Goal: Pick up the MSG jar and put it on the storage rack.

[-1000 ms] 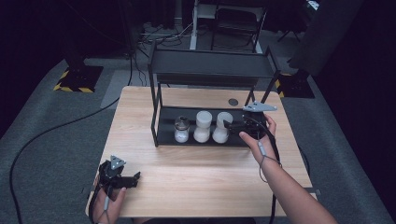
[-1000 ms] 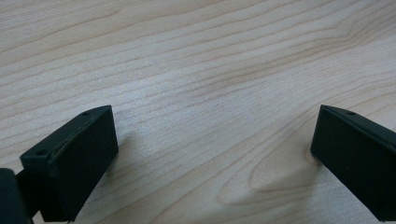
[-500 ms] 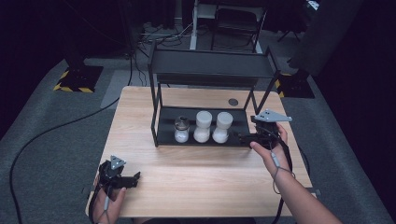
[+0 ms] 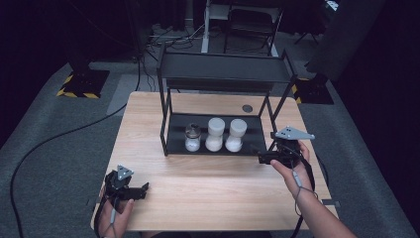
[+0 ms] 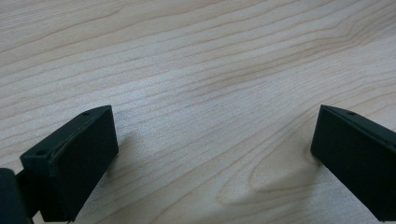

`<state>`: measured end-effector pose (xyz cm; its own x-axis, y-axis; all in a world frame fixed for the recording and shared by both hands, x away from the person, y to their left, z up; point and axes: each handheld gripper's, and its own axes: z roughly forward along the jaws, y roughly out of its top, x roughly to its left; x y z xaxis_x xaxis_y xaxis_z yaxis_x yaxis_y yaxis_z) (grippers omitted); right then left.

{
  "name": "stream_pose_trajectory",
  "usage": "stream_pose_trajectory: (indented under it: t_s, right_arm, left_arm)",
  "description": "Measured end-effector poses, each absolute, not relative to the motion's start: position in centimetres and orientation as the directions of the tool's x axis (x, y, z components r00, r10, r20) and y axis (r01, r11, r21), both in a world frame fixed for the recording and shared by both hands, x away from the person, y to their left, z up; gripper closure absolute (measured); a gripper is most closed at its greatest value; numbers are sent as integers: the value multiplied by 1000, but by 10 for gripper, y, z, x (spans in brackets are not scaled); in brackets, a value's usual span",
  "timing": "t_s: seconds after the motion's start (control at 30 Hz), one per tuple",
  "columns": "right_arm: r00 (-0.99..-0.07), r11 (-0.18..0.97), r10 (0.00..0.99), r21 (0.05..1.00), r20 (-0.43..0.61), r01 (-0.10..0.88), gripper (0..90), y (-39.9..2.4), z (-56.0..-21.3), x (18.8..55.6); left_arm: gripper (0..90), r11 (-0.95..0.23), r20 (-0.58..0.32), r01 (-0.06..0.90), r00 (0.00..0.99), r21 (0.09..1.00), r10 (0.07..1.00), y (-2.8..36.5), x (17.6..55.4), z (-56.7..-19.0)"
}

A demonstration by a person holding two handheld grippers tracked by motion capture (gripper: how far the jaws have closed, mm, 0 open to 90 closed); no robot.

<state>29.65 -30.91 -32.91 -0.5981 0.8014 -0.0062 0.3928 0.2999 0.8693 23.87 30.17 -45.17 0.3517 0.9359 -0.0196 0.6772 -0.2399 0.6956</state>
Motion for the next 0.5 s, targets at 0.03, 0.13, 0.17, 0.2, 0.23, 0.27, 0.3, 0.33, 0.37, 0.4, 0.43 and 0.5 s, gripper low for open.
stream_pose_trajectory:
  t_s: [0.03, 0.13, 0.17, 0.2, 0.23, 0.27, 0.3, 0.33, 0.37, 0.4, 0.43, 0.5]
  right_arm:
    - [-596, 300, 803, 867, -4, 398, 71, -311, -331, 296]
    - [-595, 303, 804, 863, -4, 404, 71, -313, -335, 295]
    - [-593, 302, 805, 861, -1, 408, 71, -313, -336, 295]
    - [-592, 301, 806, 861, 1, 410, 70, -314, -337, 294]
    - [-591, 300, 806, 860, 2, 413, 70, -315, -339, 294]
    - [-589, 298, 808, 859, 6, 417, 70, -316, -340, 294]
    - [-588, 298, 809, 857, 8, 421, 70, -316, -342, 294]
    - [-587, 300, 809, 855, 8, 424, 70, -317, -344, 294]
    - [-587, 301, 810, 853, 8, 426, 70, -317, -344, 294]
    - [-587, 303, 810, 850, 9, 431, 70, -317, -347, 294]
    - [-587, 305, 809, 847, 10, 435, 70, -318, -349, 294]
    - [-584, 301, 811, 844, 19, 445, 70, -319, -352, 294]
  left_arm:
    - [2, -240, -20, 677, 352, 696, 936, 302, 239, -452]
    - [2, -240, -20, 677, 352, 695, 936, 302, 239, -452]
    - [2, -240, -19, 677, 352, 695, 936, 302, 239, -452]
    - [2, -240, -20, 677, 352, 696, 936, 302, 239, -452]
    - [2, -240, -20, 677, 352, 695, 936, 302, 239, -452]
    - [2, -240, -20, 677, 352, 695, 936, 302, 239, -452]
    - [2, -240, -19, 677, 352, 696, 936, 302, 239, -452]
    - [2, -240, -20, 677, 352, 696, 936, 302, 239, -452]
    - [2, -240, -20, 677, 352, 695, 936, 302, 239, -452]
    - [2, -240, -20, 677, 352, 696, 936, 302, 239, -452]
    - [2, -240, -20, 677, 352, 696, 936, 302, 239, -452]
    - [2, -240, -20, 677, 352, 696, 936, 302, 239, -452]
